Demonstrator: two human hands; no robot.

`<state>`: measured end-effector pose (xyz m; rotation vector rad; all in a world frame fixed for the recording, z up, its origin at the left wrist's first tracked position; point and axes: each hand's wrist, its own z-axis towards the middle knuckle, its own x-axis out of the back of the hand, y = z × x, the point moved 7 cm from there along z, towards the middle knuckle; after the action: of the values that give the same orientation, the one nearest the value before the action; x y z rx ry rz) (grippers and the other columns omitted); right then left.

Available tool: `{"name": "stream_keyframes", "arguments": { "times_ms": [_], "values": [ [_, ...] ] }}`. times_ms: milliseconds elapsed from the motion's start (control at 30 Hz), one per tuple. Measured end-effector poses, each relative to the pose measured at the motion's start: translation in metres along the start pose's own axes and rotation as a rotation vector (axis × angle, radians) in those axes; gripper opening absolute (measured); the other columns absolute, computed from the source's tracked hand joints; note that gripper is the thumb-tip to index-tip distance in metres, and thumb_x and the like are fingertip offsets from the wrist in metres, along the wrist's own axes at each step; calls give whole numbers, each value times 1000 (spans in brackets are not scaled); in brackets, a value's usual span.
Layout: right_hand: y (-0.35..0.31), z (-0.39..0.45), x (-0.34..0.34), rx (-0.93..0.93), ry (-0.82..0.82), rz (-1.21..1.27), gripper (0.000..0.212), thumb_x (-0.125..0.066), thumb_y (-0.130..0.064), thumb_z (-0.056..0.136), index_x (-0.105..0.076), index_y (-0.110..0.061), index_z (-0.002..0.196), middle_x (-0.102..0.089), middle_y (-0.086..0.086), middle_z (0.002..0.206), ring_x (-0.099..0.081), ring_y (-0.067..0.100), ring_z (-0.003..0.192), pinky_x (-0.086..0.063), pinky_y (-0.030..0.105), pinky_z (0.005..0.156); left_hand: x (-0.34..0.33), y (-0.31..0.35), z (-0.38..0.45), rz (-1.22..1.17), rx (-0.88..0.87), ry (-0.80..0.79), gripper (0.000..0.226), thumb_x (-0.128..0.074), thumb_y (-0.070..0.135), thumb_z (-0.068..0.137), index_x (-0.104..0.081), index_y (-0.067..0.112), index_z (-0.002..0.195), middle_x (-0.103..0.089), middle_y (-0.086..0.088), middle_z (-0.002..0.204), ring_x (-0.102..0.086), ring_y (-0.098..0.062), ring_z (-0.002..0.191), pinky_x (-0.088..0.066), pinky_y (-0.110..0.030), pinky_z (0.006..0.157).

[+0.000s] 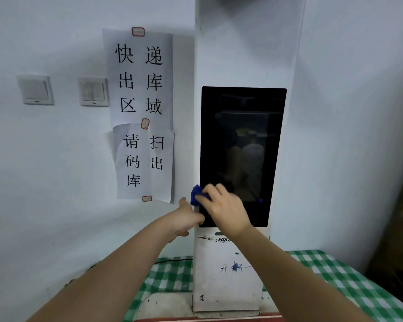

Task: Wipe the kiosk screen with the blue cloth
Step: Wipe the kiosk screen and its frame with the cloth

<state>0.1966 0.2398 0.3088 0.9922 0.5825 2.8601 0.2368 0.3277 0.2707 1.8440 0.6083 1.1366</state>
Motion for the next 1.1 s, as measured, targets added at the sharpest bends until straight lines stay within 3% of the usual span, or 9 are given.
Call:
{"name": "stream_keyframes", "arguments": {
  "times_ms": [133,300,367,533,633,767,933,1000,1100],
  "values": [
    [3,-1,2,109,-34,-26,52,-87,-11,48,-68,-18,96,-56,2,88,-51,21,75,-39,26,44,-2,-2,-1,11,1,-23,89,-54,13,86,6,19,151,-50,-10,129,-48,-22,120,-50,-31,95],
    [37,8,21,-223,97,22,51,-84,-12,61,-68,-21,108,-60,1,99,-55,20,80,-33,23,43,2,-5,3,15,16,-23,91,-55,15,88,10,19,152,-38,-12,145,-46,-27,125,-48,-27,90],
    [29,-3,13,-177,91,24,53,-84,-9,58,-68,-19,107,-60,2,97,-55,21,78,-36,24,42,0,-6,4,17,21,-22,91,-54,15,87,11,20,152,-39,-11,143,-46,-26,124,-48,-28,91],
    [9,-27,-3,181,-34,-29,43,-78,-5,60,-67,-15,101,-59,4,92,-54,22,76,-43,29,45,-6,-7,3,28,19,-47,90,-54,14,87,8,21,151,-43,-7,130,-46,-24,122,-47,-31,95],
    [32,-9,16,87,58,-47,36,-75,-9,69,-68,-17,103,-61,4,92,-55,23,76,-39,28,44,-6,-6,3,36,13,-55,91,-54,14,89,11,21,152,-35,-11,148,-43,-25,127,-46,-30,96],
    [46,-3,26,-128,162,3,47,-81,-5,62,-69,-15,106,-63,6,96,-57,24,77,-42,27,40,-8,1,2,48,-27,-45,93,-52,13,89,16,23,151,-35,-11,147,-44,-21,115,-46,-32,96],
    [33,-28,7,102,78,-29,46,-78,-3,62,-68,-13,106,-62,6,92,-57,25,75,-43,30,46,-15,7,-3,54,-69,-36,97,-53,14,88,20,31,150,-36,-11,144,-48,-16,93,-48,-34,97],
    [38,-28,11,169,62,-45,40,-74,-3,67,-67,-13,105,-61,6,91,-56,25,75,-45,31,46,-17,6,-2,55,-68,-45,98,-54,15,88,21,34,149,-39,-9,141,-48,-18,98,-48,-34,96],
    [61,-14,29,13,138,-44,35,-70,-5,71,-68,-16,105,-62,5,92,-56,25,75,-42,30,42,-17,7,-1,56,-67,-42,101,-55,17,87,23,37,147,-39,-9,142,-48,-21,110,-47,-35,96]
  ]
}}
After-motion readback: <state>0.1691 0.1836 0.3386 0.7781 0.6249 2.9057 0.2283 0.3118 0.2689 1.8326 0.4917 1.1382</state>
